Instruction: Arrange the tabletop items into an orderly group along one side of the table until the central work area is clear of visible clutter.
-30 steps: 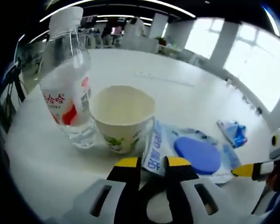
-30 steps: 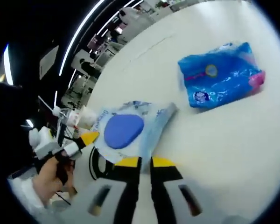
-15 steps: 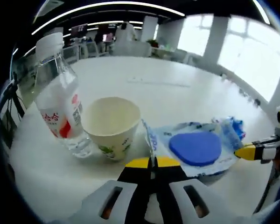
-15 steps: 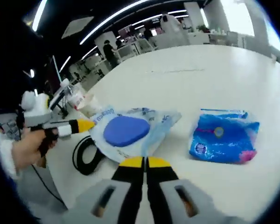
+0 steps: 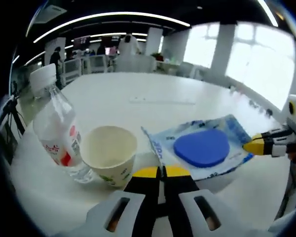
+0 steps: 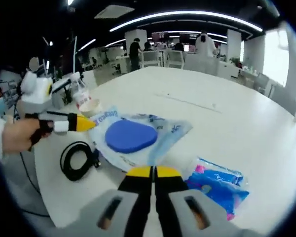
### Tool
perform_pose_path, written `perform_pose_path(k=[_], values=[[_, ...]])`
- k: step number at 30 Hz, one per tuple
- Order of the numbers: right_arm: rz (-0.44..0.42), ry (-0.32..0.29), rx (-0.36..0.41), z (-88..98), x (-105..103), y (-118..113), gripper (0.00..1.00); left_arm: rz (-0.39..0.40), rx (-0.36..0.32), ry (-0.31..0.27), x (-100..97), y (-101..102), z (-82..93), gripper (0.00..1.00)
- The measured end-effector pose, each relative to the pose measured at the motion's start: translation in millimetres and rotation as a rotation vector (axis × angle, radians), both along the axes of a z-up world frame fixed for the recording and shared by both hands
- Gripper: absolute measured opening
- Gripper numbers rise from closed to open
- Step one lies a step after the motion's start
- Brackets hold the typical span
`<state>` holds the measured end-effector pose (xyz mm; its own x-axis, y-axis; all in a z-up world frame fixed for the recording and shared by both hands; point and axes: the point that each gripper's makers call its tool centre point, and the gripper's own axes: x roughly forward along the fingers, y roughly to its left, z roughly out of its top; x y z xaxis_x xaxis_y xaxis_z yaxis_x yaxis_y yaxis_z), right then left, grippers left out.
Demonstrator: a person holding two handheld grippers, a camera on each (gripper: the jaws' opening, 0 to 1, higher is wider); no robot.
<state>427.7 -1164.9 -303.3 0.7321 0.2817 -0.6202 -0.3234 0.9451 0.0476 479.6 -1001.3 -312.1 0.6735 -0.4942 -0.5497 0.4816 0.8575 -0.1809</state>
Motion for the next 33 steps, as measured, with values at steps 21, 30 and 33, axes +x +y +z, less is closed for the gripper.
perform_pose_path(k=[21,30,33], values=[[0.046,0.166,-0.085,-55.1,8,-1,0.00,-0.011,0.070,0.082,7.9,0,-38.8,0.00],[0.005,0.182,-0.061,-64.9,5,-2,0.00,0.064,0.014,0.155,-0.5,6,-54.3,0.00],[0.005,0.182,-0.071,-70.3,4,-1,0.00,0.074,0.009,0.152,-1.0,7,-56.6,0.00]])
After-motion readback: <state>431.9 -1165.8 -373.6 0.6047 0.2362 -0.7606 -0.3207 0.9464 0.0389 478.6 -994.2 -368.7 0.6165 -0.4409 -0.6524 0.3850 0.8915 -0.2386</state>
